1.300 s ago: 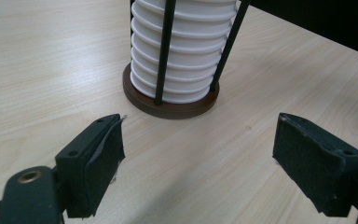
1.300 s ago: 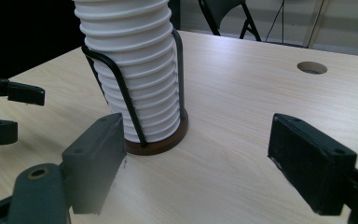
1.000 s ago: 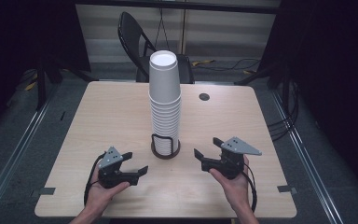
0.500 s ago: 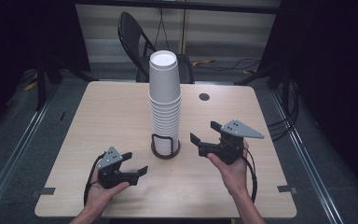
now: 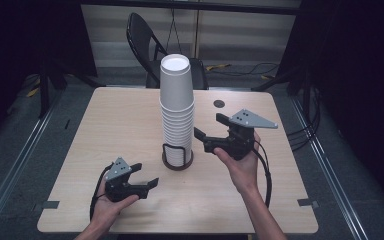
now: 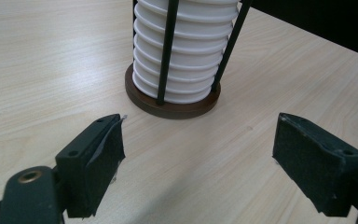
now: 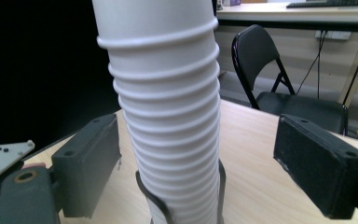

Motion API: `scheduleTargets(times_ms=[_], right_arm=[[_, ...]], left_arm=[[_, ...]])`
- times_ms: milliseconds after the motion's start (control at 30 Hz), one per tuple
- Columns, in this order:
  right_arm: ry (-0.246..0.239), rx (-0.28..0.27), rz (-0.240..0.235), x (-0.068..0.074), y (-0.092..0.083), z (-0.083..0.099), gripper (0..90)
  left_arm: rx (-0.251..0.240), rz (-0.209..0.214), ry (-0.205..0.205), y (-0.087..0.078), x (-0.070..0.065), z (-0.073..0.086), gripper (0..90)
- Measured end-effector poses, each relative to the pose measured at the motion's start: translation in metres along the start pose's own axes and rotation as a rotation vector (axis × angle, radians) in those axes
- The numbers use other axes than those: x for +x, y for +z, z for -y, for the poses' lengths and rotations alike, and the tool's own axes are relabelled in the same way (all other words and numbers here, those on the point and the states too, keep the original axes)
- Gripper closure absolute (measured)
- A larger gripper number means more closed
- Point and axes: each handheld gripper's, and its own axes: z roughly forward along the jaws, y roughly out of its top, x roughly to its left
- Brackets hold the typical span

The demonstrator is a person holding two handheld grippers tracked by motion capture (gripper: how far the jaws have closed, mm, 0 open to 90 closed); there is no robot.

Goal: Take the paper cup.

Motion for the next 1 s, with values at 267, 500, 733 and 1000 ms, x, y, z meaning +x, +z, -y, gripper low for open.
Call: scheduleTargets(times_ms=[267,500,733,1000], right_arm=[[-0.009,-0.035,-0.039,0.004,0.008,-0.028,13.6],[-0.023,-0.039,-0.057,0.007,0.024,-0.047,13.4],[-0.029,-0.05,-0.088,0.009,0.039,-0.061,13.4],[-0.055,-0.031,-0.097,0.015,0.053,-0.067,13.1]], left_arm=[[0.006,0.0,0.002,0.001,-0.001,0.0,16.1],[0.007,0.003,-0.002,0.001,0.001,0.001,16.1],[0.005,0.0,-0.007,0.001,0.001,0.001,16.1],[0.006,-0.001,-0.009,0.001,0.002,0.001,16.2]])
